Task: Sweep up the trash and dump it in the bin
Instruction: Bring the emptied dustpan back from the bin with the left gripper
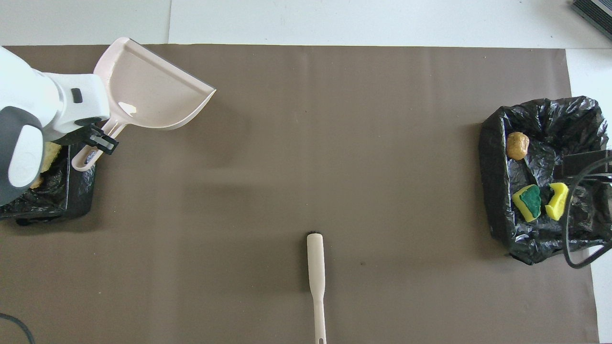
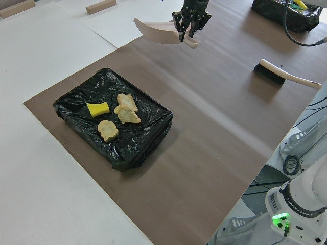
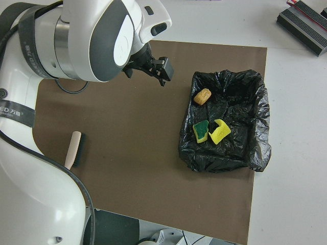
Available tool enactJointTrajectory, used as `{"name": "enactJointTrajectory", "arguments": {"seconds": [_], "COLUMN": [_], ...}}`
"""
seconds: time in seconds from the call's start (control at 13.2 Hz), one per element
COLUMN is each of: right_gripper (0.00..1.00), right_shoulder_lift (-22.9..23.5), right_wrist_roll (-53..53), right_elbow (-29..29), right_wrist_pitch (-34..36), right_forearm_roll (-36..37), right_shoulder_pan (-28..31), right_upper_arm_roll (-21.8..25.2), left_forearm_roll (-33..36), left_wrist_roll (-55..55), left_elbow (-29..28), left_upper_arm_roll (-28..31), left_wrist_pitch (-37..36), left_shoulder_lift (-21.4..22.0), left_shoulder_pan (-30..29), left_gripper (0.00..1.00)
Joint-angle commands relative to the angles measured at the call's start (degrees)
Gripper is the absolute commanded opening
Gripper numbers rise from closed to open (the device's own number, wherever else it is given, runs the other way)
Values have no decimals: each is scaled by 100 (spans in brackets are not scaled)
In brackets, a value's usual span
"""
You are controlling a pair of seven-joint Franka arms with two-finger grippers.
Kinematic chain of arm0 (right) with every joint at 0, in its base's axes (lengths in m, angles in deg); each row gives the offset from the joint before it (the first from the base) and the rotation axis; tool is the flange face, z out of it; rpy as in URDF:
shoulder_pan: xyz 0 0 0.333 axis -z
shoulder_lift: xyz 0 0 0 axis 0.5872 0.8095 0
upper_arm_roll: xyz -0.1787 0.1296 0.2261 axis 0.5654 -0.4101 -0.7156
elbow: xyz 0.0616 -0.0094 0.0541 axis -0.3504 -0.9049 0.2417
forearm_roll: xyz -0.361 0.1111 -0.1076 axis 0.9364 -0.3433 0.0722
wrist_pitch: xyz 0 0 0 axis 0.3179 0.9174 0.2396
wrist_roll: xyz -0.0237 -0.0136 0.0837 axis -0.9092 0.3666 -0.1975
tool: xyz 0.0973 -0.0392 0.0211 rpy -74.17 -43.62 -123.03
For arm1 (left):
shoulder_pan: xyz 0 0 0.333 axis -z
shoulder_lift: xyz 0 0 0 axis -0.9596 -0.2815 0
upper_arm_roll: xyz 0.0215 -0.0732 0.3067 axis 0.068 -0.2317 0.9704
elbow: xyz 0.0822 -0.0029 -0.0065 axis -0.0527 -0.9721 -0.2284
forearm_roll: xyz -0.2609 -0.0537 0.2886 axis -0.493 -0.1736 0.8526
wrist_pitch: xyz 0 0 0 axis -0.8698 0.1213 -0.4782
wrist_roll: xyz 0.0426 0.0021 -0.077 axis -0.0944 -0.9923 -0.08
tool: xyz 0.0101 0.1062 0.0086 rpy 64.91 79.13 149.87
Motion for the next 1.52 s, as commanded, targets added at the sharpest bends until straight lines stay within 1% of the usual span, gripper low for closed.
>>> {"name": "enactJointTrajectory", "arguments": {"seconds": [0.0, 0.23, 0.3, 0.38, 0.53, 0.76, 0.91, 0.99, 1.06, 1.22, 1.37, 1.44], "right_gripper": [100, 100, 100, 100, 100, 100, 100, 100, 100, 100, 100, 100], "right_shoulder_lift": [36, 19, 36, 36, 1, 18, 18, 10, 18, 18, 10, 10], "right_wrist_roll": [170, 100, 108, 108, 91, 108, 117, 117, 117, 117, 117, 117], "right_elbow": [57, 22, 13, 4, -66, -49, -48, -48, -48, -48, -48, -48], "right_wrist_pitch": [14, -12, -12, -12, -30, -30, -12, -12, -12, 5, 5, 5], "right_forearm_roll": [81, 64, 55, 37, 20, 37, 29, 20, 11, 11, 11, 11], "right_shoulder_pan": [22, 22, 31, 75, 84, 84, 49, 31, 22, 22, 22, 22], "right_upper_arm_roll": [77, 104, 104, 122, 122, 113, 96, 78, 60, 52, 52, 52], "left_forearm_roll": [-153, -257, -276, -284, -424, -478, -478, -460, -460, -469, -460, -469], "left_wrist_roll": [1325, 2399, 2821, 3147, 3614, 3932, 4064, 4125, 4204, 4249, 4310, 4310], "left_elbow": [114, 211, 394, 657, 844, 844, 853, 862, 862, 844, 827, 827], "left_upper_arm_roll": [132, 132, 132, 132, 132, 132, 132, 132, 132, 132, 141, 132], "left_wrist_pitch": [508, 659, 677, 668, 738, 1124, 1222, 1309, 1414, 1424, 1450, 1476], "left_shoulder_lift": [-415, -750, -934, -1170, -1357, -1533, -1603, -1708, -1796, -1814, -1972, -1973], "left_shoulder_pan": [686, 1135, 1372, 1462, 1602, 1884, 1963, 2129, 2165, 2244, 2542, 2544], "left_gripper": [0, 0, 0, 0, 0, 0, 0, 0, 0, 0, 0, 0]}}
